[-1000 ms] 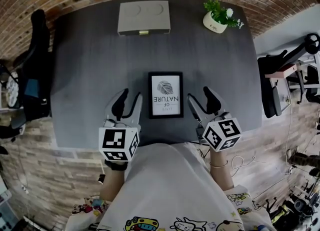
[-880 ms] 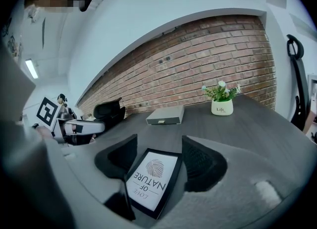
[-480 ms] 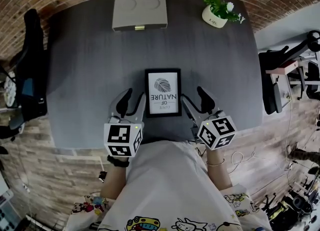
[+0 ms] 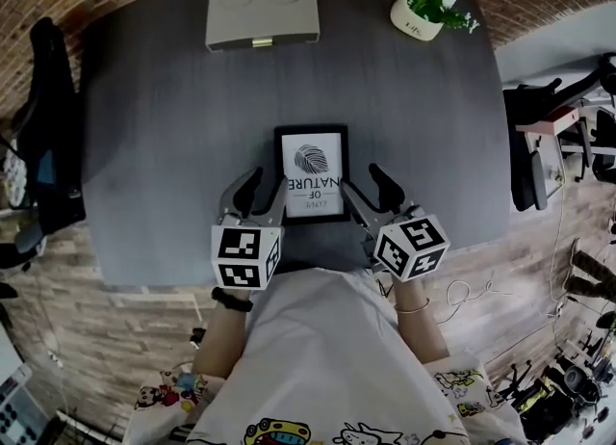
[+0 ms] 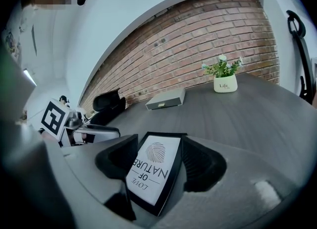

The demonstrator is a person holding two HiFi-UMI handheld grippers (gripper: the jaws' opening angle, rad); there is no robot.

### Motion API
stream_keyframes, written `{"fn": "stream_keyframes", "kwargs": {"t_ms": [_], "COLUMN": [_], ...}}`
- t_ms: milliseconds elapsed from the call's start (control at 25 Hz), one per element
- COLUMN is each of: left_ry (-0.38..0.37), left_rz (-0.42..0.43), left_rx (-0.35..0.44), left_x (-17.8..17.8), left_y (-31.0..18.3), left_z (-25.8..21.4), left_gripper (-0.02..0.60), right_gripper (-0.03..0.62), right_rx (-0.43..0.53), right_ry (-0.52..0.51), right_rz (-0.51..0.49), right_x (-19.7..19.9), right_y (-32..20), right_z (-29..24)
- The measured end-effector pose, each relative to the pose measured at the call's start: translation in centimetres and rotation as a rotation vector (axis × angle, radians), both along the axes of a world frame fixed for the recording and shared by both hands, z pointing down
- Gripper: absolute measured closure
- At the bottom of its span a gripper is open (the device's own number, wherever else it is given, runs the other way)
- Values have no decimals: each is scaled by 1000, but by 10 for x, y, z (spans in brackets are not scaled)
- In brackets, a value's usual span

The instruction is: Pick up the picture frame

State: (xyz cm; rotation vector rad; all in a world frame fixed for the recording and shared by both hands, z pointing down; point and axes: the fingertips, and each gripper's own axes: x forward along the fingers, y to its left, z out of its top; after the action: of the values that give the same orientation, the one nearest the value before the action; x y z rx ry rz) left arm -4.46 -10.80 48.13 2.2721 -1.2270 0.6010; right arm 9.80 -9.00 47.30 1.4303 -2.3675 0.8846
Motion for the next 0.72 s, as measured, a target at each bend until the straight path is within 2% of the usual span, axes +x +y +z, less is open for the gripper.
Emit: {"fn": "stream_keyframes", "kwargs": {"t_ms": [720], "left_ry": [-30], "left_rz": [8], "left_rx": [-167], "left_x": [7], "left_y": [7], "left_z": [68], "left_gripper": [405], "right_gripper": [335], "right_rx": [-123], "right_ry": [-12], "right_rz": [-14], "right_x": [-6], "right_y": [4], "right_z": [50]}}
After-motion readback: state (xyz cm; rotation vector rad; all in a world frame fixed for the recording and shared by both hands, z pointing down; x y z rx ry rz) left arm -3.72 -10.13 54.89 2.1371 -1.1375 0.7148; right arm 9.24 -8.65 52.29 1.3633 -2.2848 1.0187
